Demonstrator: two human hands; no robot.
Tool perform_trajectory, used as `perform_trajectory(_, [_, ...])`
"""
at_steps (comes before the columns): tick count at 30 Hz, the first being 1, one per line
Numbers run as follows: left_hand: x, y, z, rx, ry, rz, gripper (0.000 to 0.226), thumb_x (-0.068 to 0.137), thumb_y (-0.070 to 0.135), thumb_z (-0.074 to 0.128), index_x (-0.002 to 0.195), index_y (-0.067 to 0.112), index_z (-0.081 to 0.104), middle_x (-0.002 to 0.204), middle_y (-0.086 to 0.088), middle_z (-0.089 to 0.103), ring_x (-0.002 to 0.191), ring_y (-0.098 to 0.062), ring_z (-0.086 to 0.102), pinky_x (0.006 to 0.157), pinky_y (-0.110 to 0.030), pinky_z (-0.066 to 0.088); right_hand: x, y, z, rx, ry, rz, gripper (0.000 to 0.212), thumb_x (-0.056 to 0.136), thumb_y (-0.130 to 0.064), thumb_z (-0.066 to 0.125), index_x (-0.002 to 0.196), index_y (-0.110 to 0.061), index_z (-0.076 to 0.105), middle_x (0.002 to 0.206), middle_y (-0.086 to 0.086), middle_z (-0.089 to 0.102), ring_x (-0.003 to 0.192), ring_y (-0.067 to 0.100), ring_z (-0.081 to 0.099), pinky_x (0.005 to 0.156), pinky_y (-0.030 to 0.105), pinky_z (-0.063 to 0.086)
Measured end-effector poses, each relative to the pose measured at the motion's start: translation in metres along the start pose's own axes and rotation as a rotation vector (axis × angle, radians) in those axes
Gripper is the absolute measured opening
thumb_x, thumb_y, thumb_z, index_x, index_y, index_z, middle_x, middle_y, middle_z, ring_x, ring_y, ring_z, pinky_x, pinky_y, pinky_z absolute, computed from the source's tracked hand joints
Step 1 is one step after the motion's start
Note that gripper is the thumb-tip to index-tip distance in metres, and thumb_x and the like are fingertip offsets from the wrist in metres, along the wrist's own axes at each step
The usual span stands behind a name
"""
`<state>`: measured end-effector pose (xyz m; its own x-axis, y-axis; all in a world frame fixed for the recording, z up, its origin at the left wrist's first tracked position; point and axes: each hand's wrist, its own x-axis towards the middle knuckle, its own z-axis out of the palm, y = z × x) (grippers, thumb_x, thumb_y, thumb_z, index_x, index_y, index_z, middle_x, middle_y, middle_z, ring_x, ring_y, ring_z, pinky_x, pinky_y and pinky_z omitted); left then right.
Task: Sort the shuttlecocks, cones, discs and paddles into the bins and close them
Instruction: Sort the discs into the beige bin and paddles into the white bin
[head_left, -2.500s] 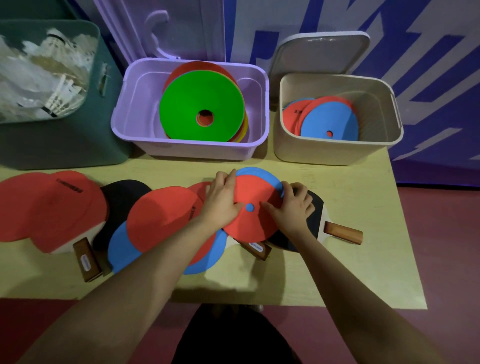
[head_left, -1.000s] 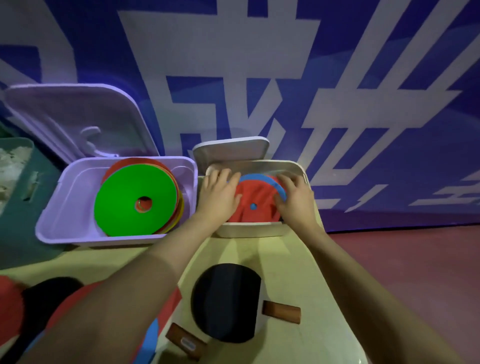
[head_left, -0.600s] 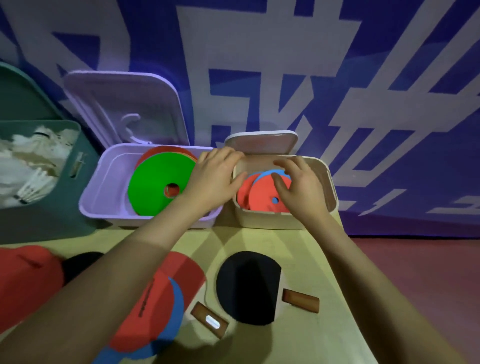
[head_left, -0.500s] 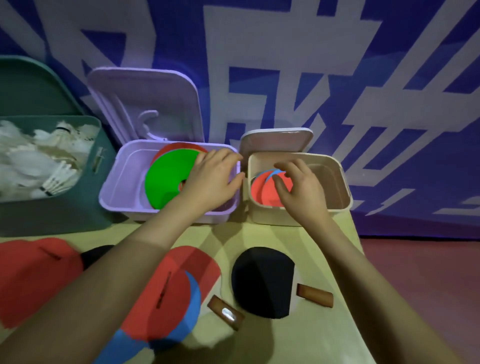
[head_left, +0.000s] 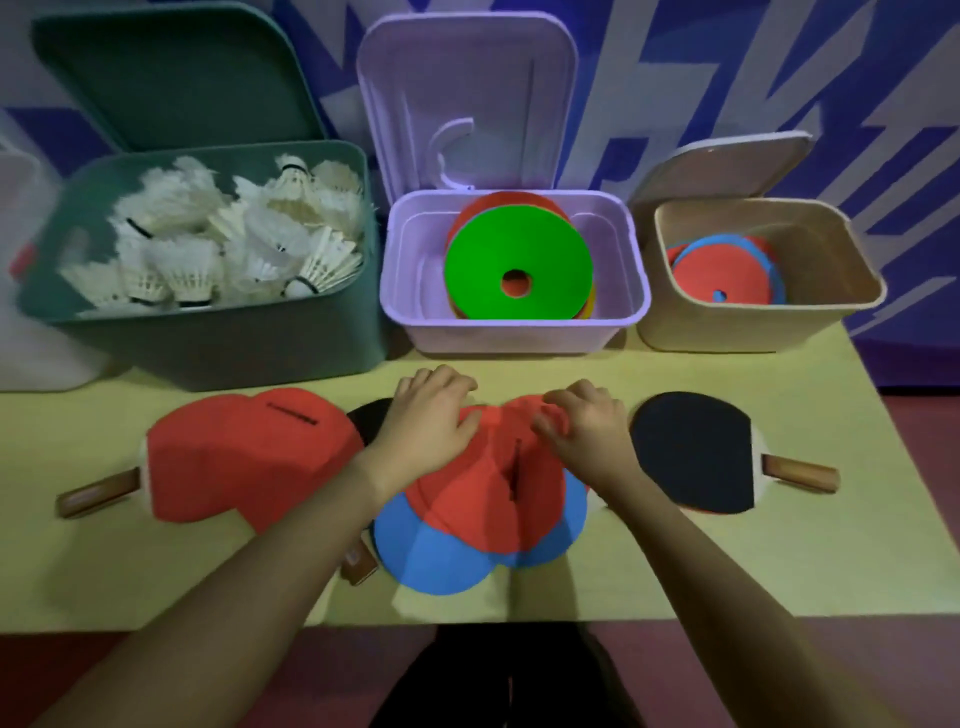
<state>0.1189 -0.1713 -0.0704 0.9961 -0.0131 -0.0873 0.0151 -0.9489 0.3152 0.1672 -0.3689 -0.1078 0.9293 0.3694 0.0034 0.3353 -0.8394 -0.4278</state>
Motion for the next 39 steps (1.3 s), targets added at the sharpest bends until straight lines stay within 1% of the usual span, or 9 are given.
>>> perform_trajectory(4, [-0.02, -0.019, 0.032, 0.068, -0.272, -0.187, 0.07, 0.09, 0.048, 0.05, 0.146, 0.016, 0.023, 0.149, -0.012, 0.026, 0.132, -0.033, 0.028, 0.105, -0.042, 0.024, -0.022, -0.019, 0.036, -0.135, -0.186, 0.167, 0.051, 0.083, -0.052, 0.059, 0.124, -0.023, 0.053, 0.123, 0.011, 0.043, 0.112, 0.033, 0.038, 0.094, 0.04, 0.026])
perform_trajectory(7, [-0.029, -0.027, 0.048, 0.047, -0.34, -0.253, 0.082, 0.088, 0.048, 0.054, 0.149, 0.014, 0.01, 0.153, -0.015, 0.017, 0.136, -0.036, 0.021, 0.108, -0.046, 0.02, -0.028, -0.026, 0.047, -0.055, -0.177, 0.258, 0.056, 0.08, -0.047, 0.065, 0.127, -0.022, 0.049, 0.128, 0.011, 0.038, 0.116, 0.033, 0.035, 0.099, 0.041, 0.023])
perform_trajectory(13, [-0.039, -0.03, 0.052, -0.083, -0.063, -0.198, 0.075, 0.083, 0.023, 0.064, 0.146, 0.016, 0.024, 0.128, -0.01, 0.035, 0.117, -0.029, 0.034, 0.098, -0.039, 0.027, -0.027, -0.028, 0.045, 0.212, 0.087, 0.119, 0.029, 0.079, -0.004, 0.059, 0.103, -0.018, 0.059, 0.099, 0.004, 0.056, 0.095, 0.029, 0.049, 0.079, 0.032, 0.019])
perform_trajectory(17, [-0.038, -0.036, 0.047, -0.308, 0.062, -0.072, 0.056, 0.084, 0.003, 0.06, 0.137, 0.006, 0.043, 0.11, -0.009, 0.04, 0.106, -0.026, 0.044, 0.099, -0.027, 0.033, -0.039, -0.019, 0.028, 0.462, 0.167, -0.011, 0.022, 0.079, -0.002, 0.056, 0.095, -0.017, 0.059, 0.092, -0.004, 0.059, 0.084, 0.015, 0.054, 0.078, 0.04, 0.042])
perform_trajectory(20, [-0.035, -0.027, 0.042, -0.457, 0.068, -0.079, 0.048, 0.088, 0.0, 0.056, 0.135, 0.008, 0.048, 0.102, -0.002, 0.04, 0.094, -0.016, 0.047, 0.088, -0.009, 0.028, -0.049, -0.012, 0.014, 0.542, 0.187, 0.086, 0.022, 0.083, 0.0, 0.059, 0.099, -0.015, 0.061, 0.087, -0.007, 0.058, 0.073, 0.005, 0.053, 0.068, 0.027, 0.046])
perform_trajectory(24, [-0.033, -0.025, 0.046, -0.205, -0.021, -0.226, 0.048, 0.093, 0.014, 0.049, 0.14, 0.012, 0.039, 0.12, -0.012, 0.044, 0.113, -0.03, 0.042, 0.097, -0.037, 0.032, -0.059, 0.003, 0.019, 0.358, 0.086, 0.238, 0.021, 0.084, -0.006, 0.056, 0.101, -0.017, 0.061, 0.093, 0.0, 0.061, 0.08, 0.02, 0.06, 0.074, 0.041, 0.049])
perform_trajectory(26, [-0.034, -0.024, 0.05, -0.041, -0.124, -0.291, 0.056, 0.094, 0.025, 0.048, 0.145, 0.012, 0.027, 0.135, -0.011, 0.038, 0.122, -0.032, 0.034, 0.1, -0.044, 0.028, -0.068, 0.01, 0.027, 0.216, 0.041, 0.28, 0.021, 0.085, -0.008, 0.056, 0.105, -0.013, 0.06, 0.102, 0.008, 0.059, 0.093, 0.03, 0.056, 0.085, 0.039, 0.038])
perform_trajectory(32, [-0.046, -0.024, 0.06, -0.173, -0.104, -0.273, 0.059, 0.09, 0.027, 0.056, 0.142, 0.011, 0.033, 0.14, -0.01, 0.037, 0.121, -0.033, 0.032, 0.101, -0.041, 0.031, -0.077, 0.002, 0.044, 0.002, -0.032, 0.382, 0.047, 0.087, -0.033, 0.059, 0.127, -0.009, 0.048, 0.125, 0.016, 0.043, 0.112, 0.036, 0.039, 0.096, 0.043, 0.024])
perform_trajectory(39, [-0.046, -0.026, 0.059, -0.19, -0.098, -0.272, 0.069, 0.089, 0.035, 0.057, 0.146, 0.012, 0.026, 0.139, -0.011, 0.039, 0.12, -0.036, 0.033, 0.101, -0.042, 0.031, -0.07, -0.008, 0.049, 0.108, -0.001, 0.484, 0.051, 0.082, -0.029, 0.065, 0.125, -0.008, 0.046, 0.122, 0.017, 0.041, 0.113, 0.036, 0.037, 0.099, 0.044, 0.02])
